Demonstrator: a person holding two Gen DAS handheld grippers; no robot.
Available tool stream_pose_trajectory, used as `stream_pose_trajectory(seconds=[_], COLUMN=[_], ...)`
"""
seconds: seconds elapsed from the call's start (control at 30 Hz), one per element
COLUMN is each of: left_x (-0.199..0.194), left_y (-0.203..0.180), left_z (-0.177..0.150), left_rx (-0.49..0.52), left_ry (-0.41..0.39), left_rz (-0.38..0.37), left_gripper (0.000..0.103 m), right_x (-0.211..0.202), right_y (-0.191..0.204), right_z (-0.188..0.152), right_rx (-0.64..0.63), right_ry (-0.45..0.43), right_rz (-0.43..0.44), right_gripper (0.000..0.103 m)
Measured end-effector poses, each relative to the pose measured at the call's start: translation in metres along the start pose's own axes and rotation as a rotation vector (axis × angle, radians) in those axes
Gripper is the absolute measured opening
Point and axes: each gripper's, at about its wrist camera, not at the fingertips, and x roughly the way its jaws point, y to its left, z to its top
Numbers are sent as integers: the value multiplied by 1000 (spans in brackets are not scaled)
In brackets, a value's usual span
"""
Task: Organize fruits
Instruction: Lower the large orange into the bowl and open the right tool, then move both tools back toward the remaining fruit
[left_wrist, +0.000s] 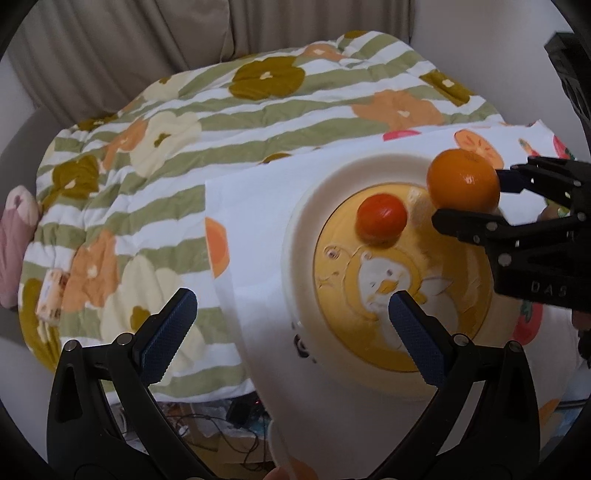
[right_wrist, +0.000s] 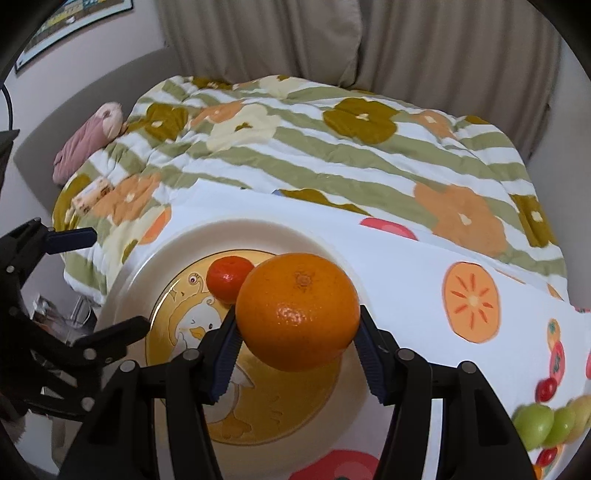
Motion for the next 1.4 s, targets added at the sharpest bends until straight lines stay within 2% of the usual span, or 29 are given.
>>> stream_pose_trajectory(seconds=[0.3,0.33,0.37,0.43,0.57,0.67,1.03,1.4], left_x=[5,5,5,2,-3,-8,-32,-82], left_y=[6,6,7,8,9,9,12,4], left_z=[-3,-3,-3,-3,-2,0,-1,-7], left_rx=[-15,-13,-12,-14,-22,-27,-62,-121], left_ry=[6,5,3,-3,-14,-24,-65,-92], left_rz=[-12,-10,-9,-11,-13,-9,8,58], left_gripper=[103,103,103,103,103,103,103,103], right_x=[13,12,10,3,-6,-10,-38,-95], right_y=[5,5,5,3,-4,-9,-7,-9], right_z=[4,5,5,5,4,6,6,-2], right_rx=[-29,-30,-30,-22,32,80,93,130], right_ry=[9,0,-7,-33,-64,-50,-44,-97], right_rz=[-33,-35,-39,-38,-17,-7,-52,-35], right_gripper=[57,68,86,103,103,103,103,103])
